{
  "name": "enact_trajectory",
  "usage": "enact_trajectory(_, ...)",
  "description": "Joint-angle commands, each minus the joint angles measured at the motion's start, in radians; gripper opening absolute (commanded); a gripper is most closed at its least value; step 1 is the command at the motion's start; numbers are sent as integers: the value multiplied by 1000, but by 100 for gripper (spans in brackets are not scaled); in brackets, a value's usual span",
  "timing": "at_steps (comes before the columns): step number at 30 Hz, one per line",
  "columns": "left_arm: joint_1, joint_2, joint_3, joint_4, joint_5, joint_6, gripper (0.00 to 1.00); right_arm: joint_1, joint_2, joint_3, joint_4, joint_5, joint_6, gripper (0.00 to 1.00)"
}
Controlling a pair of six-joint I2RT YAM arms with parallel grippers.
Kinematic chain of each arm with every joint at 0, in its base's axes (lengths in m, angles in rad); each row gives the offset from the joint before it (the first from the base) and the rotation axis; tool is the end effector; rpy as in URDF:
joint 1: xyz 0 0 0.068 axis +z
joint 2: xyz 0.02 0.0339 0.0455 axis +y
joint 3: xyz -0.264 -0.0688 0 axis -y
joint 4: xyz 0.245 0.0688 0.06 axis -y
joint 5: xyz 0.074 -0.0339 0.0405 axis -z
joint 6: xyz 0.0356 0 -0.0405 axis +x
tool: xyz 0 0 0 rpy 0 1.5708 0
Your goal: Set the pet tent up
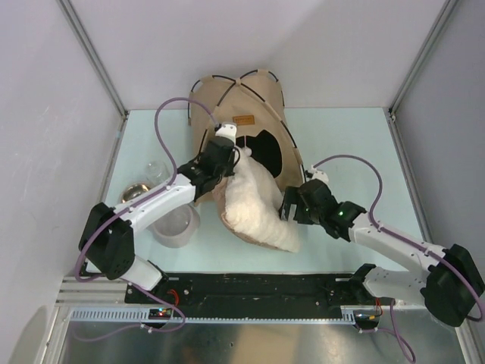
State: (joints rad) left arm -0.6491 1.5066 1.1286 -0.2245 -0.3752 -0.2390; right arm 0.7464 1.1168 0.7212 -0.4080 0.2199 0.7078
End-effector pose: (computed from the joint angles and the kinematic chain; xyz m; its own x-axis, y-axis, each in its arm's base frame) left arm 0.2797 -0.1958 0.2816 -0.5148 0.1141 -0.8497 0.2059 0.9786 0.0067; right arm 0.1733 0.1497 0.2334 -0.7601 0.1613 -0.6295 -0.0754 0.9403 0.3320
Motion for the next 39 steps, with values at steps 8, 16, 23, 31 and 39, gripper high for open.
enact_trajectory(8, -74, -76, -146, -49, -174, 29, 23, 31, 273, -67, 383, -234, -128, 99)
enact_trajectory(16, -78, -94, -152, -49, -141, -5, 26, 57, 303, -48, 404, -108, -134, 18)
enact_trajectory(23, -97, -67, -83, -50, -131, 5, 25, 85, 146, 101, 247, 36, -246, 0)
enact_trajectory(31, -113, 5, 20, -51, -124, 28, 25, 87, 127, 241, 242, 16, -377, 0)
enact_trajectory(39, -114, 159, 160, -51, -152, 69, 25, 79, 232, 305, 264, 70, -350, 0)
